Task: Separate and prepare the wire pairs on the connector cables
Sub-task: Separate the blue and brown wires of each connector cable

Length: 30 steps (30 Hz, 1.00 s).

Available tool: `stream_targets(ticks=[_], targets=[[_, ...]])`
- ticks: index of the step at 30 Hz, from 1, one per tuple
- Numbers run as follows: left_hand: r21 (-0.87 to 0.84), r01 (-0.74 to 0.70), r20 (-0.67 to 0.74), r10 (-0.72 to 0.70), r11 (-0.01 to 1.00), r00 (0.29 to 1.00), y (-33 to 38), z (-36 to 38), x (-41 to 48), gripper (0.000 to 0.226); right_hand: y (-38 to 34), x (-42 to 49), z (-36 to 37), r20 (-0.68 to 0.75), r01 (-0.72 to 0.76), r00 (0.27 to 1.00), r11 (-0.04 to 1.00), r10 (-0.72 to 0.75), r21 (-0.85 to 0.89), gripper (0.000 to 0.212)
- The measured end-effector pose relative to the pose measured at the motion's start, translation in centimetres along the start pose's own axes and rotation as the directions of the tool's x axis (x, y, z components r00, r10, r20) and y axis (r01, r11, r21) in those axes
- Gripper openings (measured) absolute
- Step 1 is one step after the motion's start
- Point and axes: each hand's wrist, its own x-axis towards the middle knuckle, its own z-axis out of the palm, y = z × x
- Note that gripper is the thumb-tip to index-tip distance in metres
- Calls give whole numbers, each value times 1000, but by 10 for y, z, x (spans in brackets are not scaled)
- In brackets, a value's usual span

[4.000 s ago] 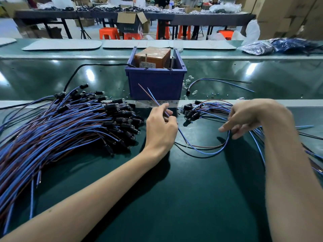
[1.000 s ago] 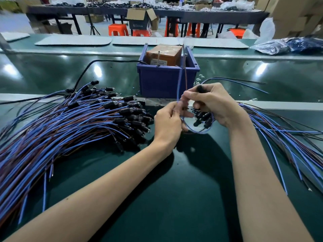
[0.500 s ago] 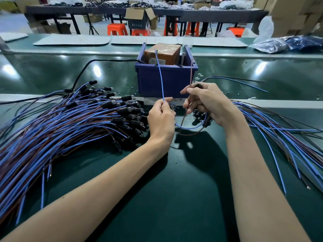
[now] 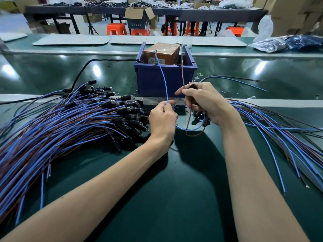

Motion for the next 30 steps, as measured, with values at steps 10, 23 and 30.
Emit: stream_targets(ticks=[10,23,30], targets=[[21,6,44,-7,1000,999,1,1,-2,34,2,3,0,12,12,1000,999,-12,-37,26],[-50,26,-12,-27,998,1000,4,0,-4,29,7,2,-8,-39,-55,998,997,57,53,22],[-100,61,-55,-67,993,996,6,1,-4,27,8,3,-7,-42,-55,998,998,56,34,23]])
